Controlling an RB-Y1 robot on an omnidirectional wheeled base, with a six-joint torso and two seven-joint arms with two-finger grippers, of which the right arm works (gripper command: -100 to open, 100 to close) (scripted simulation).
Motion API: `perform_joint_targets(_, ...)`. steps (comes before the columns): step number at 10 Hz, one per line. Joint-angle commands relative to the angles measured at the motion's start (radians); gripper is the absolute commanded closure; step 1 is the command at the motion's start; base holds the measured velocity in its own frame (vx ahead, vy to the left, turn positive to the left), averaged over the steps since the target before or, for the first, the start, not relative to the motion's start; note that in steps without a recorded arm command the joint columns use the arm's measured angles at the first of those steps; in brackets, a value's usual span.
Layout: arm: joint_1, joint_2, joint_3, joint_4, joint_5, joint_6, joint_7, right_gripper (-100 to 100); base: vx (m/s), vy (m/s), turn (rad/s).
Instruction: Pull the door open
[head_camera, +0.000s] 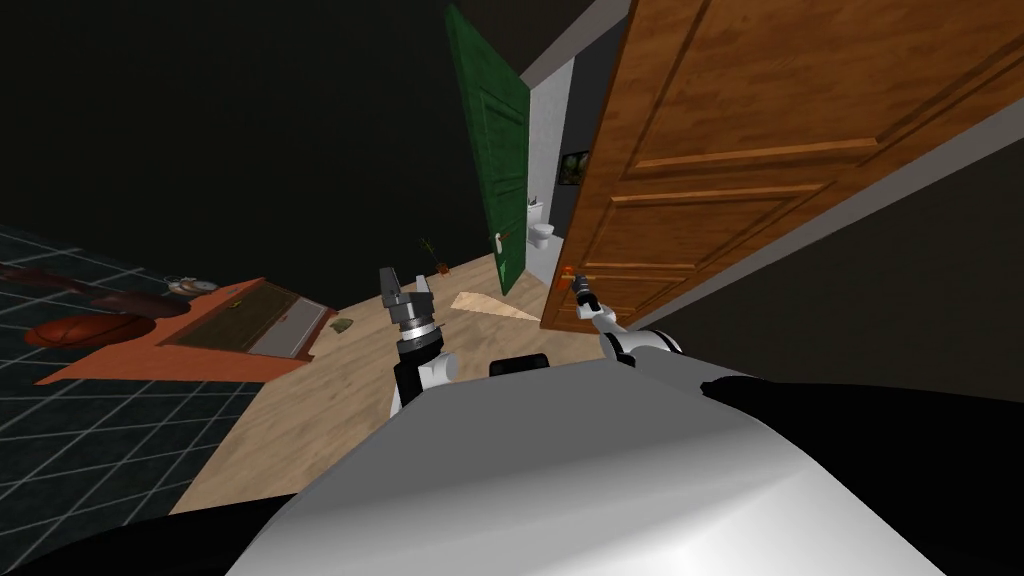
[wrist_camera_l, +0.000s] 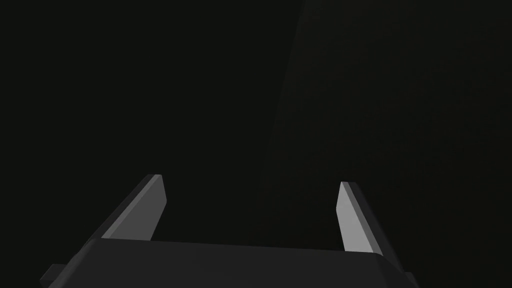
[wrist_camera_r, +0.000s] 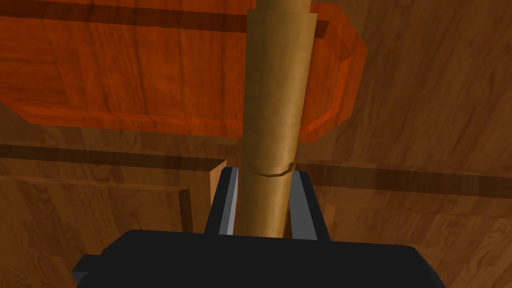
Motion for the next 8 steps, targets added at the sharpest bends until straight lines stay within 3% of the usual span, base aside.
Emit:
perform_joint_targets(1, 0.005, 0.0, 0.017, -0.003, 0.007, -0.004, -0.016, 100, -0.19, -0.052, 0.098)
perform_joint_targets(5, 0.007, -0.009, 0.055, -0.008, 0.021, -0.013, -0.053, 100, -0.206, -0.059, 0.083)
perform_joint_targets(8, 0.009, -0.01, 0.064, -0.013, 0.025, -0.013, -0.06, 100, -0.146, -0.053, 0.057)
